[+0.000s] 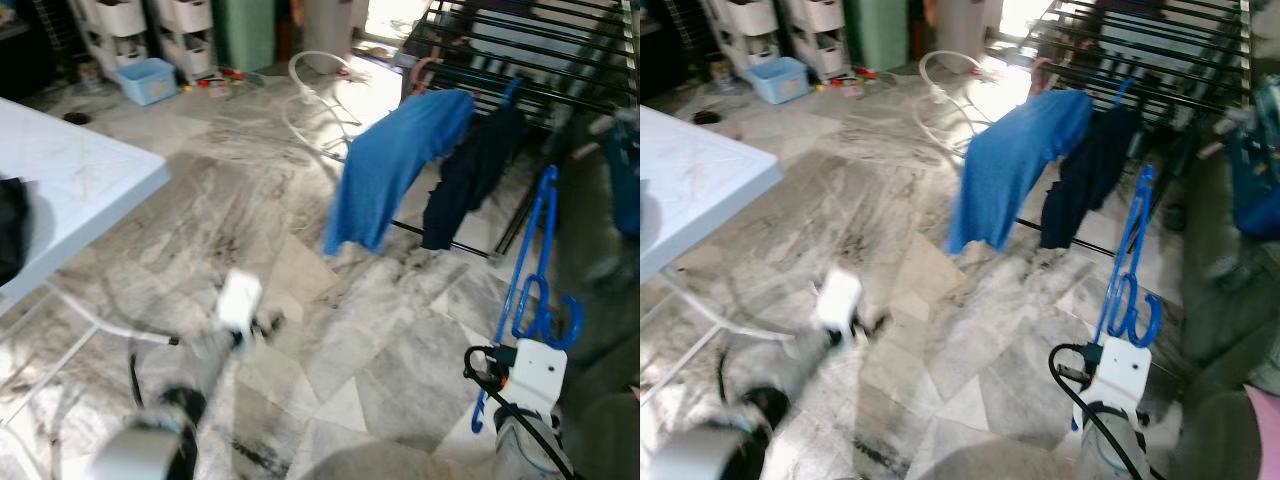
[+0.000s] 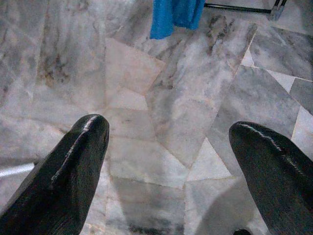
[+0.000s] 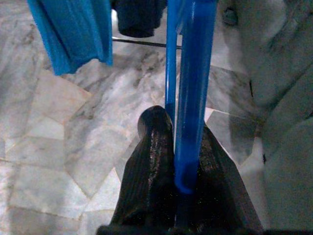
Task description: Hang hanger
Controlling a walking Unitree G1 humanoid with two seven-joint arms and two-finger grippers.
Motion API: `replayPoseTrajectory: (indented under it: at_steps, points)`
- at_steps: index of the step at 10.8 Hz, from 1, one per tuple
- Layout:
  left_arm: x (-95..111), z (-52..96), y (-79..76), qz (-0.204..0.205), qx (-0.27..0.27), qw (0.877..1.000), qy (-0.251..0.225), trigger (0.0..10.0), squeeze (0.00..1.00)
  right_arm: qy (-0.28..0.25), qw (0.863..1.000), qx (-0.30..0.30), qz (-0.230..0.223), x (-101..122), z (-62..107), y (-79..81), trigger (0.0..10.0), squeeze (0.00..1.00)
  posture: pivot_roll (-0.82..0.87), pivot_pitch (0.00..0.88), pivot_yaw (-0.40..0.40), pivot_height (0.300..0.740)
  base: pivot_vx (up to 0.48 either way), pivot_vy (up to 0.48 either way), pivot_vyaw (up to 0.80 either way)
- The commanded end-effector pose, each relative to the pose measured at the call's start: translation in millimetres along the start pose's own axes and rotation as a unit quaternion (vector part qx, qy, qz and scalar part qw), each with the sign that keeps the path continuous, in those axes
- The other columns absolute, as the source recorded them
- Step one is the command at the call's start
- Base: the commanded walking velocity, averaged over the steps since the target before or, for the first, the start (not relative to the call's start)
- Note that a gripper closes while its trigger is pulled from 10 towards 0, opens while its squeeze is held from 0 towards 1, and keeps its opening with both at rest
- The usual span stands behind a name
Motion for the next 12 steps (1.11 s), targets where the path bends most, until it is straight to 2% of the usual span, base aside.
replayPoseTrajectory:
  at_steps: [1,3,4,5,6,8,9,10,12]
  points:
    - [15,-1.0,0.2,-0.022,-0.001,0.999,-0.04,10.0,0.0,0.024,0.999,-0.02,-0.028,-15,6.8,1.1,0.0,0.0,-0.02,0.006,-0.043,0.74,0.0,0.0,0.0]
    - [15,0.4,-4.2,-0.023,-0.018,0.998,-0.056,10.0,0.0,0.055,0.997,-0.036,-0.049,-34,11.9,-3.4,0.0,0.0,-0.01,0.0,-0.028,0.74,0.0,0.0,0.0]
    - [18,-0.8,-7.3,-0.028,-0.029,0.998,-0.057,10.0,0.0,0.053,0.996,-0.04,-0.053,-36,10.5,-4.6,0.0,0.0,-0.01,0.0,-0.012,0.74,0.0,0.0,-0.52]
    - [25,-3.2,-13.0,-0.052,-0.051,0.995,-0.066,10.0,0.0,0.047,0.996,-0.048,-0.056,-37,7.5,-6.1,0.0,0.0,-0.03,0.0,0.016,0.74,0.0,0.0,-0.52]
    - [39,-7.3,-19.2,-0.059,-0.066,0.993,-0.079,10.0,0.0,0.049,0.995,-0.056,-0.068,-40,5.1,-8.3,0.0,0.0,-0.04,0.0,0.03,0.74,0.0,0.0,0.0]
    - [54,-11.3,-32.4,-0.04,-0.092,0.99,-0.098,10.0,0.0,0.056,0.995,-0.052,-0.07,-47,5.3,-6.1,0.0,0.0,-0.06,0.0,0.032,0.74,0.0,0.0,0.0]
    - [57,-11.3,-37.9,-0.04,-0.102,0.988,-0.107,10.0,0.0,0.059,0.995,-0.043,-0.071,-50,9.3,-2.1,0.0,0.0,-0.06,0.0,0.02,0.74,0.356,0.0,0.0]
    - [49,-10.6,-41.7,-0.03,-0.107,0.989,-0.097,10.0,0.0,0.068,0.996,-0.031,-0.04,-55,11.2,-1.0,0.0,0.0,-0.1,0.0,0.028,0.74,0.401,0.0,-0.59]
    - [38,-9.5,-51.9,-0.039,-0.127,0.988,-0.079,10.0,0.0,0.056,0.996,-0.045,-0.052,-50,12.6,-10.3,0.0,0.0,-0.12,0.0,0.024,0.74,0.45,0.0,-0.61]
Point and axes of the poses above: a point about 5 cm out from each wrist's last joint towards the gripper, its own z axis pointing back from the gripper into the wrist, its own x axis along the axis of the wrist's last joint, y = z × x, the point moved 1 cm from there along -z, pointing out of the wrist towards the gripper, and after that the axes turned 11 degrees about -z, right-handed, at the moved point
